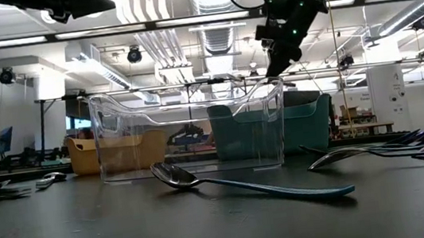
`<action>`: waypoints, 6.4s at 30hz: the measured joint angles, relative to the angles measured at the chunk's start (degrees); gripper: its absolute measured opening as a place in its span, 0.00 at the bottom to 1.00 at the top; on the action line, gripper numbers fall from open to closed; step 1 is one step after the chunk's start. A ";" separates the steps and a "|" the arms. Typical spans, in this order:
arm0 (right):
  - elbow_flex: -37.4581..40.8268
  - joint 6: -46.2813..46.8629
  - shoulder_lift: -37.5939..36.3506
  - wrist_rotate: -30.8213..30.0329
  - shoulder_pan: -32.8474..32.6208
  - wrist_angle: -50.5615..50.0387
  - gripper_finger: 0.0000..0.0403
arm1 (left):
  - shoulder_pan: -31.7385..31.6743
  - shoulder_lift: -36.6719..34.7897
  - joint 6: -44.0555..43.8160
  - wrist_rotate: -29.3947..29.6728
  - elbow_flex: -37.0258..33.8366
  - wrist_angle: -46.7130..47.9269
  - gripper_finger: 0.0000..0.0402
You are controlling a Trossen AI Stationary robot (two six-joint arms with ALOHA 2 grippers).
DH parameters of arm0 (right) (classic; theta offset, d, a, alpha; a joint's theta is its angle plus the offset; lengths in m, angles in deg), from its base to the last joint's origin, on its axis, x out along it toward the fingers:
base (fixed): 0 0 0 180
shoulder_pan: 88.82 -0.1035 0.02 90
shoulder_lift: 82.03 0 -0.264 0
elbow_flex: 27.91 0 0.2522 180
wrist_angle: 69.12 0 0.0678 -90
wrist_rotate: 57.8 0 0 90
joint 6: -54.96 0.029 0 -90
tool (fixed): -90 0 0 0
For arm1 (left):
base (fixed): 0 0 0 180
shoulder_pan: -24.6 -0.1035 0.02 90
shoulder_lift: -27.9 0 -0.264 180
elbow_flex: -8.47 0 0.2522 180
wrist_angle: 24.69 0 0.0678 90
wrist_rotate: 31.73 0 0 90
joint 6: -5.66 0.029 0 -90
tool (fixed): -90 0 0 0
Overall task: Sort silverware by color (type)
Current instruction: Put the blue patterned spoon into the green bin
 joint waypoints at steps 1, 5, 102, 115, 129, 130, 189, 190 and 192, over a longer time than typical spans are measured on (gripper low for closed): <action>0.00 -0.01 0.26 0.01 0.00 0.18 0.03 | 0.00 0.00 0.00 0.00 0.00 -0.10 0.00; 0.00 -0.02 1.82 0.04 -0.02 0.96 0.03 | 0.00 0.00 -0.01 0.00 0.01 -0.63 0.00; 0.73 6.93 12.58 -2.95 -0.31 -1.84 0.03 | -0.02 -0.01 -5.42 0.02 0.02 -0.72 0.00; 1.33 7.59 12.58 -2.95 -0.28 -1.29 0.03 | 0.00 1.23 -4.60 0.02 0.02 -0.78 0.00; 1.99 8.31 12.62 -2.86 -1.01 0.99 0.03 | -0.01 1.88 -3.74 0.03 0.02 -0.66 0.00; 1.99 8.26 12.79 -2.84 -1.40 1.84 0.03 | -0.02 1.89 -3.54 0.02 0.02 -0.67 0.00; -1.25 7.30 20.77 -8.98 -5.64 1.44 0.03 | 0.00 1.90 -4.09 0.02 0.02 -0.80 0.00; -1.25 7.30 20.77 -8.98 -5.64 1.46 0.03 | -0.01 1.90 -4.09 0.02 0.02 -0.79 0.00; -1.25 7.23 20.77 -8.96 -5.64 1.47 0.03 | -0.02 1.90 -4.09 0.02 0.02 -0.78 0.00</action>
